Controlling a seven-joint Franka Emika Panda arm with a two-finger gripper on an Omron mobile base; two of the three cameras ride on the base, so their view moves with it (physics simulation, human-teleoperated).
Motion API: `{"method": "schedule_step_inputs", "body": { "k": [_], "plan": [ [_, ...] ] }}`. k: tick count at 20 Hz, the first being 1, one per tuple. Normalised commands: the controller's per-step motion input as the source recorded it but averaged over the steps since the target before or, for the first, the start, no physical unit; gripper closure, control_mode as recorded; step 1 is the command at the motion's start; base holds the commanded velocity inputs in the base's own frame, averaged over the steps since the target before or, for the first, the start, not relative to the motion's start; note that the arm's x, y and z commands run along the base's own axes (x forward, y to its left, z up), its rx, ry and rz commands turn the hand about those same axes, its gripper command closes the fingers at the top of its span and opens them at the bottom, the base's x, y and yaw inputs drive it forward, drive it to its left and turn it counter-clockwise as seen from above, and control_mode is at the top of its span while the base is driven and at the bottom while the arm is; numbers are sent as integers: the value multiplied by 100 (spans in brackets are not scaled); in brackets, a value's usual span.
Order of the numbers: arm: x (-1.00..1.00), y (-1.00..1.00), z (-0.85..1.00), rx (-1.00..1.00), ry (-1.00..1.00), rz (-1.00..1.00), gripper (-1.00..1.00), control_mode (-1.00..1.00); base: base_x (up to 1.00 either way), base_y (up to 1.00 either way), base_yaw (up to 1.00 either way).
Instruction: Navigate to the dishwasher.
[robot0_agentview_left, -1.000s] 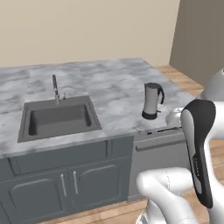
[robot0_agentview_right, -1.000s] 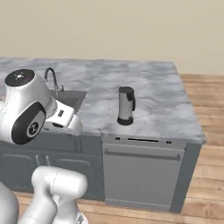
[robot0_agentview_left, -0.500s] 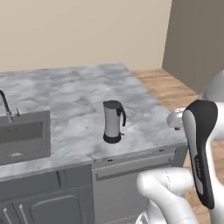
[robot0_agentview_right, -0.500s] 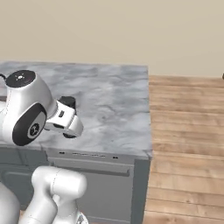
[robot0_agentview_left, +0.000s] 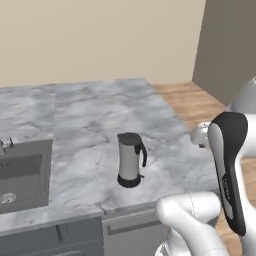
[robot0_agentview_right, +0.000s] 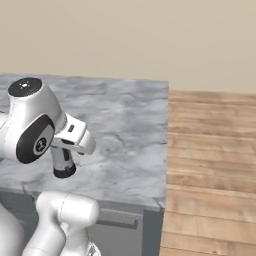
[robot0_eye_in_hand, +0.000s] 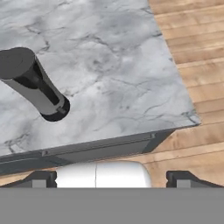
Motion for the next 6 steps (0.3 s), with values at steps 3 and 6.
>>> {"method": "schedule_step_inputs", "body": {
  "k": [3, 6],
  "plan": [
    [0, 0, 0, 0, 0, 0, -100, 100, 19, 0, 13],
    [0, 0, 0, 0, 0, 0, -100, 100, 31, 0, 8]
  ]
}}
